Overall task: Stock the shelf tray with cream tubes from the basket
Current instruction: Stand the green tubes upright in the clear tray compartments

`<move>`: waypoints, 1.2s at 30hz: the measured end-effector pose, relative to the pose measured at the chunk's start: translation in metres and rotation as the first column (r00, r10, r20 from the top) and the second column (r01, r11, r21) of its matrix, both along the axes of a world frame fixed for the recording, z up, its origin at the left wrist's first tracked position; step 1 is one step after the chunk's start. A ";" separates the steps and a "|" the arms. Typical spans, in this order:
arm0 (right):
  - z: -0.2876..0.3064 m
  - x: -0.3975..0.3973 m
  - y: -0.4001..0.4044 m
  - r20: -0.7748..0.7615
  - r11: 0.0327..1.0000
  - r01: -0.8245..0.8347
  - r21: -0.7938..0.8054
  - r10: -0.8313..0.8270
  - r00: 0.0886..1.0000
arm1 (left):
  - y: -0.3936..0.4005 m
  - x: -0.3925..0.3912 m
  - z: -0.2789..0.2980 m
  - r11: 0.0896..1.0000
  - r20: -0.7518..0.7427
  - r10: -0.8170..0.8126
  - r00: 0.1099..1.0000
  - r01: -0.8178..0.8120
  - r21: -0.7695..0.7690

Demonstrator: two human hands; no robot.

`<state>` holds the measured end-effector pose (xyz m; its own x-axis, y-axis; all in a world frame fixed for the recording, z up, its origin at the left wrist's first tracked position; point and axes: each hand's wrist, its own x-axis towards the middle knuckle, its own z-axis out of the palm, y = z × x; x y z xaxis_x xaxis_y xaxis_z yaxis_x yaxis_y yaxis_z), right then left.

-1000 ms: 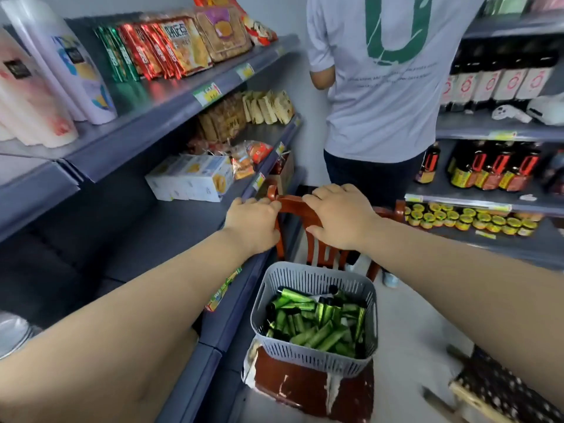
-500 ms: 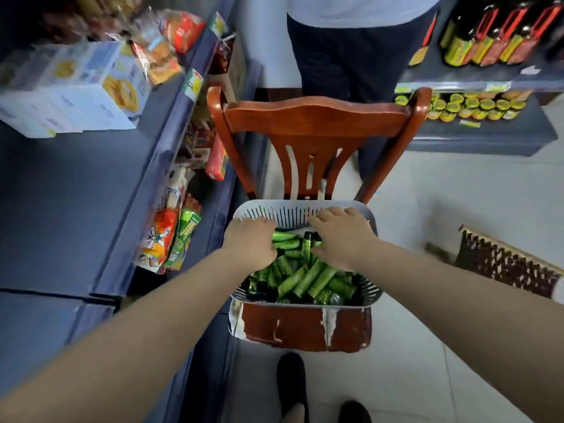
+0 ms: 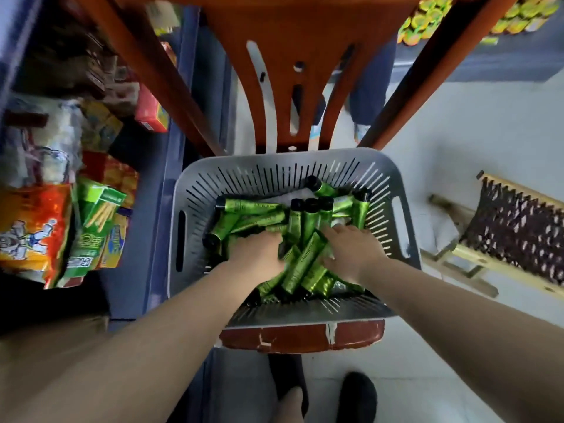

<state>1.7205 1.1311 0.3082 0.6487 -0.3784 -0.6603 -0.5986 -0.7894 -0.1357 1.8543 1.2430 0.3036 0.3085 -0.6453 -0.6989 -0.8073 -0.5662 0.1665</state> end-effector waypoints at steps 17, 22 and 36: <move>-0.075 0.016 0.013 0.152 0.948 0.318 0.004 -0.315 0.937 | -0.005 -0.015 -0.083 0.978 -0.138 0.201 0.970 -0.208 -0.036; -0.081 0.014 0.005 0.185 0.918 0.385 0.093 -0.396 0.900 | -0.002 -0.008 -0.082 0.965 -0.188 0.248 0.950 -0.260 -0.042; -0.071 0.011 0.007 0.249 0.722 0.473 0.505 -0.647 0.721 | 0.021 0.005 -0.064 0.781 -0.439 0.462 0.771 -0.588 -0.210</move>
